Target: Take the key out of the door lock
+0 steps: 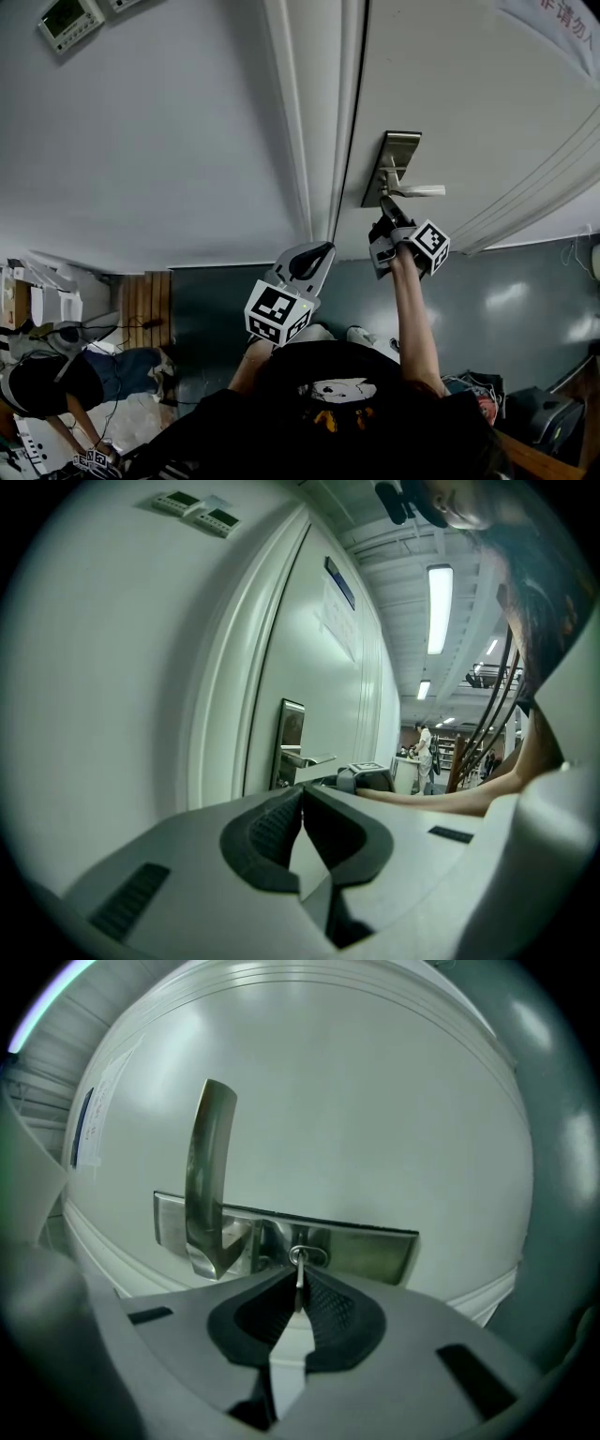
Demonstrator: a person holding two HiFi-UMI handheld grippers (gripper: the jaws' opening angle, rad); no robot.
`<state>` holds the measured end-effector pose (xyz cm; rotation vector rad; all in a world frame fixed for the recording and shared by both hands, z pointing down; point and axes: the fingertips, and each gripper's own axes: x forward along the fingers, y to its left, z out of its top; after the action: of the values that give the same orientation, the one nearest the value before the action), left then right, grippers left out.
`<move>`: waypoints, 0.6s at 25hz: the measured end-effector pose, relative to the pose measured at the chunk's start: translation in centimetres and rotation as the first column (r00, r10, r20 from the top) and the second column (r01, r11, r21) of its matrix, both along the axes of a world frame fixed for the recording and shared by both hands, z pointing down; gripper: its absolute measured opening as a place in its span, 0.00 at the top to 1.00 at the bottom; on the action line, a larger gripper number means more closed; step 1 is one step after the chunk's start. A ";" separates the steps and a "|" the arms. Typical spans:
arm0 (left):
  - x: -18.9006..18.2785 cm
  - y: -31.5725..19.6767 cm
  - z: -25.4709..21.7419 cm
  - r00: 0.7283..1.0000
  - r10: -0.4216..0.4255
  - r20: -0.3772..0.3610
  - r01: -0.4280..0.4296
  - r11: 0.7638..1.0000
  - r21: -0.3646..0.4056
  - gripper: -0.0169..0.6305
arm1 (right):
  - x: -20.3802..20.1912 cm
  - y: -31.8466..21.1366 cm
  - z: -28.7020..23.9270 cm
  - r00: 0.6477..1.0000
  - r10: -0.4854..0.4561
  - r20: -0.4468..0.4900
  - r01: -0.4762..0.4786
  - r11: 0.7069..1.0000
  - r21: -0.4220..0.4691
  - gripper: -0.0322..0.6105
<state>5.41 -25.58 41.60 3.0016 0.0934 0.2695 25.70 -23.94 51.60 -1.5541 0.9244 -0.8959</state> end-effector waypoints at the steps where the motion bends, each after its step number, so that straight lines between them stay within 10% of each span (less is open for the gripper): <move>1: -0.2 0.0 0.0 1.000 0.004 0.000 -0.004 1.000 -0.001 0.95 | 0.0 0.1 0.0 1.000 0.009 0.009 -0.010 1.000 0.006 0.92; 15: -2.6 -2.0 1.6 1.000 0.003 0.025 -0.003 1.000 -0.012 0.95 | 0.2 0.5 0.3 0.998 0.054 0.044 -0.054 0.998 0.016 0.92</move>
<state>2.82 -27.60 43.21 2.9852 0.0972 0.3051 25.87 -23.46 51.95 -1.5319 0.8529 -0.8784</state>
